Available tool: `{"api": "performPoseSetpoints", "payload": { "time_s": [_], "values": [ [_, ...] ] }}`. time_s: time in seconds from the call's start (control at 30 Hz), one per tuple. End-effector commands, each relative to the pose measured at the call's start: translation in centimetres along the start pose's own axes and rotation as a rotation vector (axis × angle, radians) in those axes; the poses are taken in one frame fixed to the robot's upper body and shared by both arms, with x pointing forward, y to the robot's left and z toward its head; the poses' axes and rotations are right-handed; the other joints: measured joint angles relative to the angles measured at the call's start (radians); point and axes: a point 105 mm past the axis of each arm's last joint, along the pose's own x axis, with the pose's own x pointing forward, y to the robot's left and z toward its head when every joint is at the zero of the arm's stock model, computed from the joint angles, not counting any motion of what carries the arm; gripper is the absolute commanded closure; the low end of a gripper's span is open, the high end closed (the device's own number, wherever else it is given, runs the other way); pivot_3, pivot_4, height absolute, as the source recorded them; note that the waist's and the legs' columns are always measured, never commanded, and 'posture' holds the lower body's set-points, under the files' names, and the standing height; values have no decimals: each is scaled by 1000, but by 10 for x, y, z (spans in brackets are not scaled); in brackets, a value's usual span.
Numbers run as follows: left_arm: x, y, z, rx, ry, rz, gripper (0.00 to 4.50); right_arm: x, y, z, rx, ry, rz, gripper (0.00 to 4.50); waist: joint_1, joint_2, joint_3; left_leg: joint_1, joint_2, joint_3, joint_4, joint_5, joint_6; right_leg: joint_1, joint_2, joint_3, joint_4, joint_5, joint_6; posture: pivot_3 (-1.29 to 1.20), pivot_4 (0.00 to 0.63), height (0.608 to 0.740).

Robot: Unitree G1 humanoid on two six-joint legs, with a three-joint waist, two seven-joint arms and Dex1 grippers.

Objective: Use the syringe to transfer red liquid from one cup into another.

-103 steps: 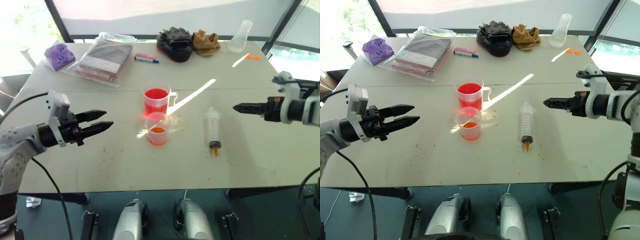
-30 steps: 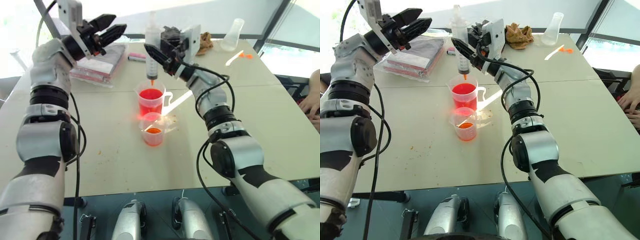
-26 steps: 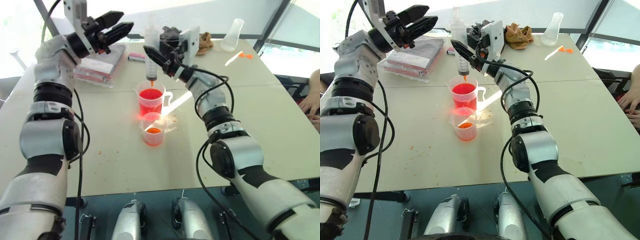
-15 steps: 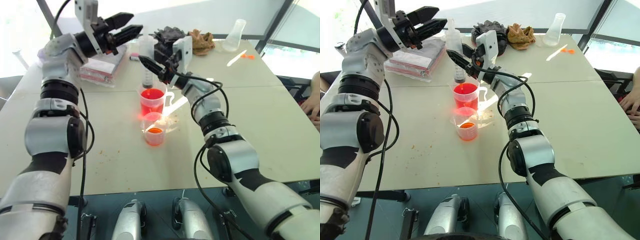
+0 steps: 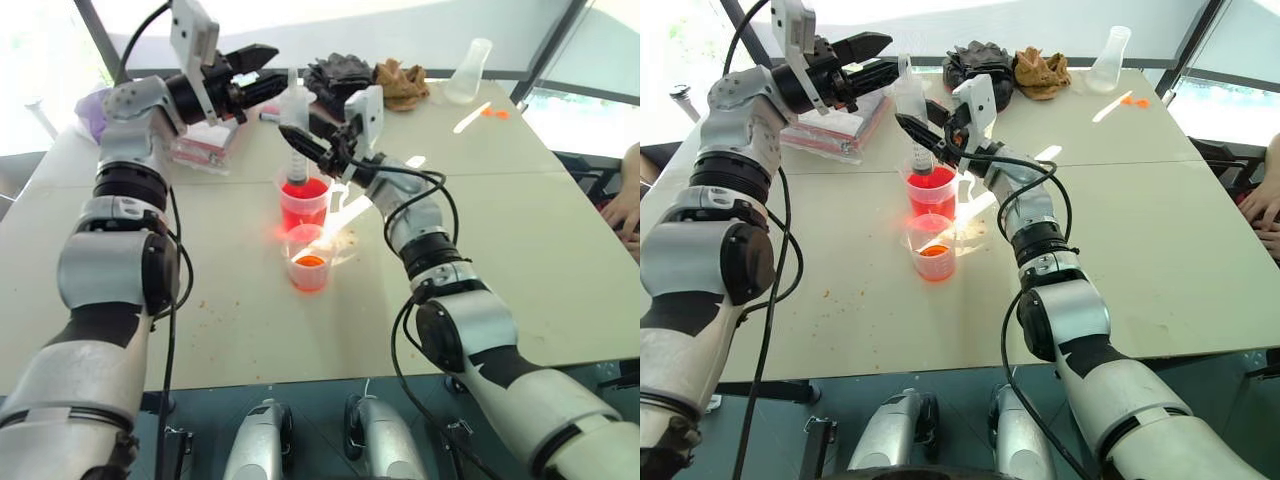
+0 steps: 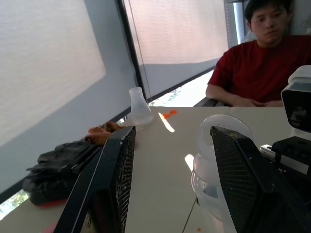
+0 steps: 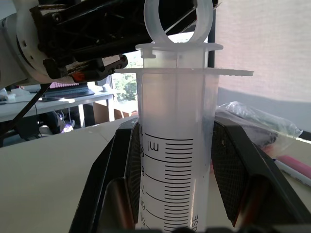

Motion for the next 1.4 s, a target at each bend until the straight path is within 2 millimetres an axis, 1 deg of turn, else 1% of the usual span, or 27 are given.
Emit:
{"api": "performPoseSetpoints", "payload": {
  "time_s": [0.03,0.17,0.37,0.4,0.6,0.83,0.93,1.0,1.4],
  "values": [
    [11,-5,13,49,-6,-44,1935,11,15,17,-92,-38,80,2969,-1,0,0,0,0,0,0,0,0,0,0,0,0,0,0,0,150,740],
    [11,-9,6,30,11,-73,3027,11,18,14,-112,-27,95,2969,-2,0,0,0,0,0,0,0,0,0,0,0,0,0,0,0,150,740],
    [12,-8,8,17,-18,-55,4341,11,18,12,-122,-19,93,2969,-1,0,0,0,0,0,0,0,0,0,0,0,0,0,0,0,150,740],
    [12,-7,8,13,-24,-49,4478,11,18,11,-120,-18,91,2969,-1,0,0,0,0,0,0,0,0,0,0,0,0,0,0,0,150,740],
    [15,-2,6,21,-26,16,4478,10,21,3,-108,-6,90,2969,-1,0,0,0,0,0,0,0,0,0,0,0,1,0,0,0,150,740],
    [17,9,35,-53,-166,83,4478,9,25,-4,-92,5,95,2969,-2,0,0,0,0,0,0,0,0,0,0,0,1,0,0,0,150,740],
    [18,11,41,-67,-191,93,4478,9,27,-6,-89,7,97,2969,-2,0,0,0,0,0,0,0,0,0,0,0,1,0,0,0,150,740],
    [20,13,47,-86,-222,111,4478,10,32,-7,-82,0,103,2969,0,0,0,0,0,0,0,0,0,0,0,0,1,0,0,0,150,740],
    [21,13,49,-71,-212,111,4478,13,44,-15,-43,-12,103,2969,-2,0,0,1,0,0,1,0,-1,0,0,0,2,0,0,0,150,740]
  ]
}}
